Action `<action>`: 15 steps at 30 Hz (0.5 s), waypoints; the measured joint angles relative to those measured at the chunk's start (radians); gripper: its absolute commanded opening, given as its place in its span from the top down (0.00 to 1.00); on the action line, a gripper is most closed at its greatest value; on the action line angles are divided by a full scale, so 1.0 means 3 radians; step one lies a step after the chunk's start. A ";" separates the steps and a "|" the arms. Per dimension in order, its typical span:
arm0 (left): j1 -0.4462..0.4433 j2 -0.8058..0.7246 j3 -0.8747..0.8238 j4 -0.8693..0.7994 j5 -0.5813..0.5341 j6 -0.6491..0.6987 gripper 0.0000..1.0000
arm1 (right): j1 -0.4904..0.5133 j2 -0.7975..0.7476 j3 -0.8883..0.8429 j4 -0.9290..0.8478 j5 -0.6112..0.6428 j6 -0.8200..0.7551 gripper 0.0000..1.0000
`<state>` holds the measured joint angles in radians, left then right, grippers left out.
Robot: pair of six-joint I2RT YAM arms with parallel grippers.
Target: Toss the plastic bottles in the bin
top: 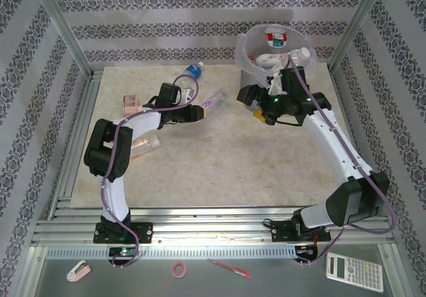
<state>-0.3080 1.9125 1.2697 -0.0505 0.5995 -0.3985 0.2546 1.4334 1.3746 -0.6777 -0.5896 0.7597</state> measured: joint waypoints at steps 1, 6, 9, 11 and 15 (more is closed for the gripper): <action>-0.0029 -0.0109 -0.0072 0.0008 0.0022 0.0008 0.81 | 0.0051 0.0046 -0.0011 0.0004 0.0019 0.0013 0.02; -0.0136 -0.0551 -0.0299 0.0038 0.0116 0.0022 0.82 | 0.0277 0.0266 -0.0037 0.0056 0.0132 0.0102 0.02; -0.0205 -0.0759 -0.0387 0.0038 0.0148 0.0023 0.82 | 0.0362 0.0366 -0.0037 0.0126 0.0202 0.0164 0.02; -0.0256 -0.0884 -0.0440 0.0037 0.0159 0.0023 0.81 | 0.0393 0.0417 -0.0037 0.0172 0.0253 0.0207 0.02; -0.0329 -0.1109 -0.0506 0.0011 0.0174 0.0046 0.82 | 0.0454 0.0495 -0.0037 0.0303 0.0341 0.0303 0.02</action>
<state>-0.4068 1.5799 1.1179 -0.0471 0.6518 -0.3847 0.3908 1.5818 1.3636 -0.5869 -0.4873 0.8505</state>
